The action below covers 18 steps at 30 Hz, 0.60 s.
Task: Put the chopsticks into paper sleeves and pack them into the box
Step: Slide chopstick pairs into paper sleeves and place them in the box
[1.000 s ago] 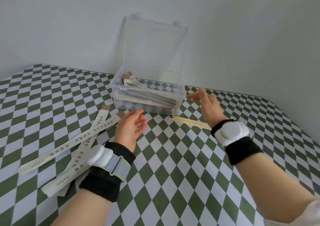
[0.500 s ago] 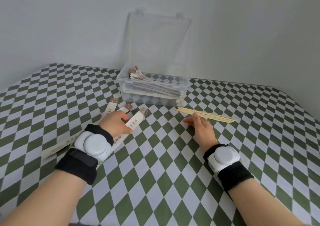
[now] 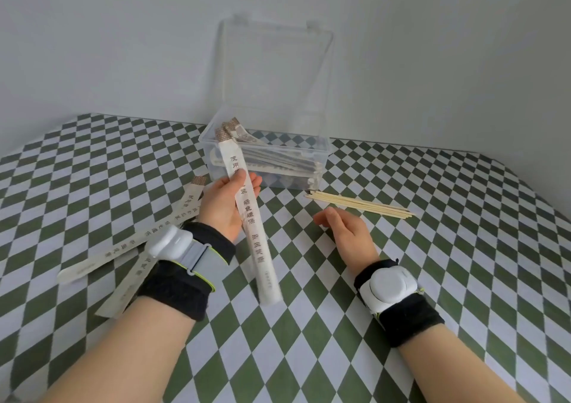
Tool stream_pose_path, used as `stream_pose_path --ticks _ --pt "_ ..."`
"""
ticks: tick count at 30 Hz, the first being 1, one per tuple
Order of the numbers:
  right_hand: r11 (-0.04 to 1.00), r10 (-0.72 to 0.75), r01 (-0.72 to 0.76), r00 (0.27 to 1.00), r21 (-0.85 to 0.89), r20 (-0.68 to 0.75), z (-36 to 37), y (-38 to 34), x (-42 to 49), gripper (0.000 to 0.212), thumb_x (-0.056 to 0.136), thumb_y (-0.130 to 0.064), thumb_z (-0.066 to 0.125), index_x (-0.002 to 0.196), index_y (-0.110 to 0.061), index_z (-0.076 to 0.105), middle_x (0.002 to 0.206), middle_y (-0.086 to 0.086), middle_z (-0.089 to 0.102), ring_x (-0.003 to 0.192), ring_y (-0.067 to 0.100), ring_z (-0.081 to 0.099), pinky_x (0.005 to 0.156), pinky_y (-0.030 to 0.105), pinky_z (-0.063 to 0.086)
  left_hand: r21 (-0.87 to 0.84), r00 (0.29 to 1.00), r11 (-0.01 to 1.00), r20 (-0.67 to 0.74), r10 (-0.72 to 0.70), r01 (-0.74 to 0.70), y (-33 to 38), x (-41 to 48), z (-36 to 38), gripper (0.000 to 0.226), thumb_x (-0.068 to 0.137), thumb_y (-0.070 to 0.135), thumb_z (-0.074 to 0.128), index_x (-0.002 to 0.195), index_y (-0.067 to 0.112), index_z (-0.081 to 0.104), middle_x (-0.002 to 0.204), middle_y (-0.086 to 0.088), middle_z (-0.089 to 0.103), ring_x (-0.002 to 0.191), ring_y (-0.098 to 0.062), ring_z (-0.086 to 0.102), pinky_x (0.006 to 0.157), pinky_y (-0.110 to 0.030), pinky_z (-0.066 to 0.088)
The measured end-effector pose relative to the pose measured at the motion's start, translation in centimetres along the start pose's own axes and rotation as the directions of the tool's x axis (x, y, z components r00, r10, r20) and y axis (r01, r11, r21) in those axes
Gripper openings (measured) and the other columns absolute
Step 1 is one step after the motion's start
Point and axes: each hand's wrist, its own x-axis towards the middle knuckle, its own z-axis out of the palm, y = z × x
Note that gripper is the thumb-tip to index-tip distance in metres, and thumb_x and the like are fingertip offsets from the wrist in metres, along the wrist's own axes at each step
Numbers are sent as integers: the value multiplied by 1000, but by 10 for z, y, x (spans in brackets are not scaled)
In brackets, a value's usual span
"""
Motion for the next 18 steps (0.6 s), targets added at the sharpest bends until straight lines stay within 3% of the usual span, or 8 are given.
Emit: stream_pose_path --ticks 3,6,10,12,16,18 --pt "999 -14 17 996 -30 92 -3 -4 -1 29 97 -31 39 90 -23 66 92 -7 65 88 6 57 77 16 40 -127 995 991 -93 38 -50 -18 6 1 10 97 14 47 102 8 53 98 -7 62 93 -15 64 95 -30 47" --pt "996 -26 40 984 -77 174 -3 -6 -2 27 94 -33 45 88 -20 68 76 -8 62 66 1 53 64 14 39 -175 985 979 -150 81 -107 -28 10 0 10 99 16 46 98 9 53 93 -5 60 89 -13 63 90 -27 48" --pt "983 -31 79 962 -167 270 -3 -1 -2 28 81 -57 55 79 -32 67 73 -5 62 69 11 54 70 34 47 -250 982 964 -185 46 -92 -36 16 -5 14 99 20 46 92 10 53 88 -3 59 85 -10 62 92 -28 48" --pt "967 -64 136 947 -214 315 -1 1 -3 28 72 -63 59 77 -37 66 77 -6 63 71 11 54 70 33 46 -312 981 947 -191 18 -78 -38 21 -8 13 99 22 45 95 11 52 91 -4 59 87 -12 62 91 -31 49" --pt "957 -95 176 940 -231 327 -2 1 -4 11 75 -46 69 75 -38 62 77 -10 62 73 9 57 66 27 48 -351 983 931 -181 38 -100 -41 21 -4 24 100 24 42 118 8 45 96 -5 57 89 -13 62 89 -31 50" --pt "972 -73 132 956 -193 283 0 0 -3 7 78 -36 69 81 -33 63 75 -11 61 66 3 54 60 18 44 -367 988 925 -149 40 -93 -39 20 -3 27 100 26 43 120 8 47 93 -6 57 88 -15 62 79 -28 51"
